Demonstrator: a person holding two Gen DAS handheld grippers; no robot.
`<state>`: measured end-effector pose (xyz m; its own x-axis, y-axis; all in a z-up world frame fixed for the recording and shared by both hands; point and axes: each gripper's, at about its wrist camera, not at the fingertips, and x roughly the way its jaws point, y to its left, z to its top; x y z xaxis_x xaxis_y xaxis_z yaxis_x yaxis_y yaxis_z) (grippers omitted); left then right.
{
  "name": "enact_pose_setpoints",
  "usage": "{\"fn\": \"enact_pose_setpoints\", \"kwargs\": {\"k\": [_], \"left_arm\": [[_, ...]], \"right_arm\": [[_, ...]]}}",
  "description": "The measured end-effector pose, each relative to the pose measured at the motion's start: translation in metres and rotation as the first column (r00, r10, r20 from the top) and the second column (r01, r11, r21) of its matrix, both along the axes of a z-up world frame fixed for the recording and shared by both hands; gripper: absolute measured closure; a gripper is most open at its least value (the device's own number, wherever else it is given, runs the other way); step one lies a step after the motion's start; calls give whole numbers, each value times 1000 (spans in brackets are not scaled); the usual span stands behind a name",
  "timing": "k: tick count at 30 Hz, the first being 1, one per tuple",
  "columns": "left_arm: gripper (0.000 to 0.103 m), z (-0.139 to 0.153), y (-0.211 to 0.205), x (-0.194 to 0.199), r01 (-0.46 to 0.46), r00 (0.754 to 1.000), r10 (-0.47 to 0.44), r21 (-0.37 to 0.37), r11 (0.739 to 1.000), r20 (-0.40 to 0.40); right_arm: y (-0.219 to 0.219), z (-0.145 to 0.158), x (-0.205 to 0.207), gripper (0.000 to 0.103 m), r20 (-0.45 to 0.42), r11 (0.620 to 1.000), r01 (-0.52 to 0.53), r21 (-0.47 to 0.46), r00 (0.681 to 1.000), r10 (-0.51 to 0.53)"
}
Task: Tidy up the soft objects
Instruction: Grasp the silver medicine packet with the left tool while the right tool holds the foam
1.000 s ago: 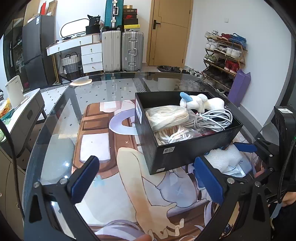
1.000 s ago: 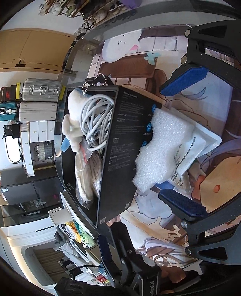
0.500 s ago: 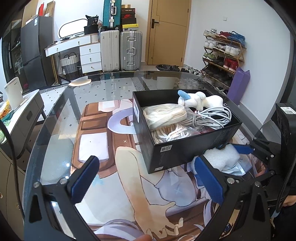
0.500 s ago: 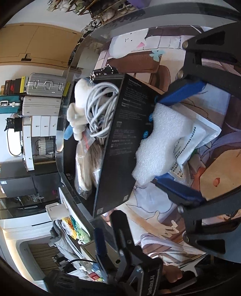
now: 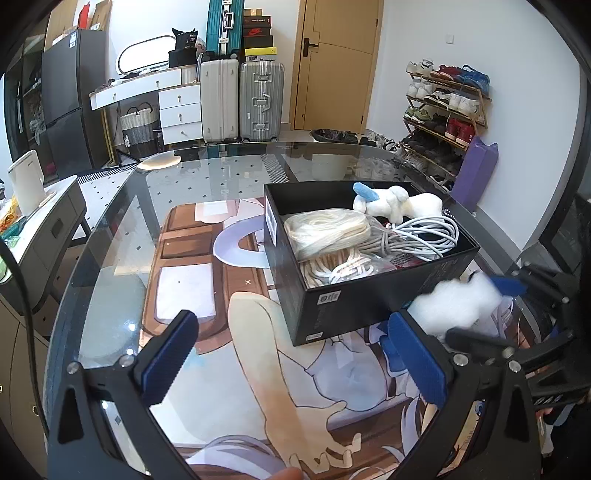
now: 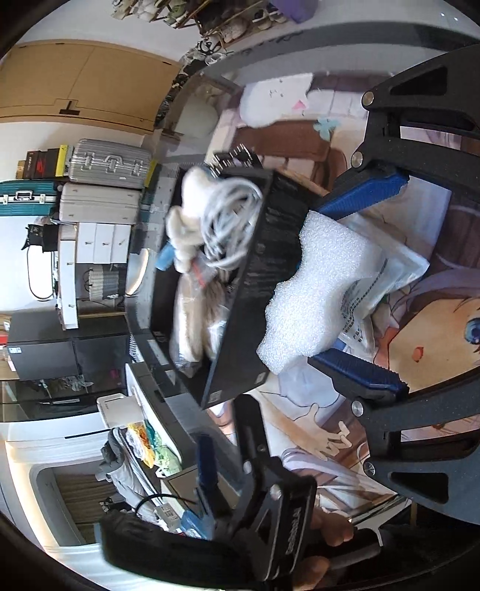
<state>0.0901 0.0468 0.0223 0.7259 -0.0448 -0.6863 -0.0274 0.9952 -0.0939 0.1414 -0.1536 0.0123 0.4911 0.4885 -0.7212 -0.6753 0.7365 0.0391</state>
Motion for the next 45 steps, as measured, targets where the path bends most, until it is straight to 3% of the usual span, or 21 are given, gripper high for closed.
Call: {"fn": "enact_pose_setpoints", "kwargs": {"k": [11, 14, 20, 23, 26, 36, 45], "left_arm": [[0, -4, -19, 2, 2, 999, -5, -59, 998, -49], [0, -10, -32, 0, -21, 998, 19, -31, 999, -61], [0, -24, -68, -1, 21, 994, -23, -16, 1000, -104], [0, -27, -89, 0, 40, 992, -37, 28, 999, -117], [0, -29, -104, 4, 83, 987, -81, 7, 997, -138], [0, -26, -132, 15, 128, 979, -126, -2, 992, -163], [0, -43, -153, 30, 147, 966, -127, 73, 986, -225]], "right_arm": [[-41, 39, 1, 30, 60, 997, 57, 51, 996, -60], [-51, 44, 1, 30, 66, 996, 77, 54, 995, -81], [-73, 51, 9, 30, 61, 990, 119, 80, 990, -124], [-81, 52, 12, 30, 53, 987, 137, 85, 988, -142], [-87, 53, 13, 30, 50, 985, 147, 92, 987, -152], [-90, 54, 18, 30, 47, 982, 166, 89, 984, -171], [-91, 52, 22, 30, 40, 981, 173, 84, 983, -177]]}}
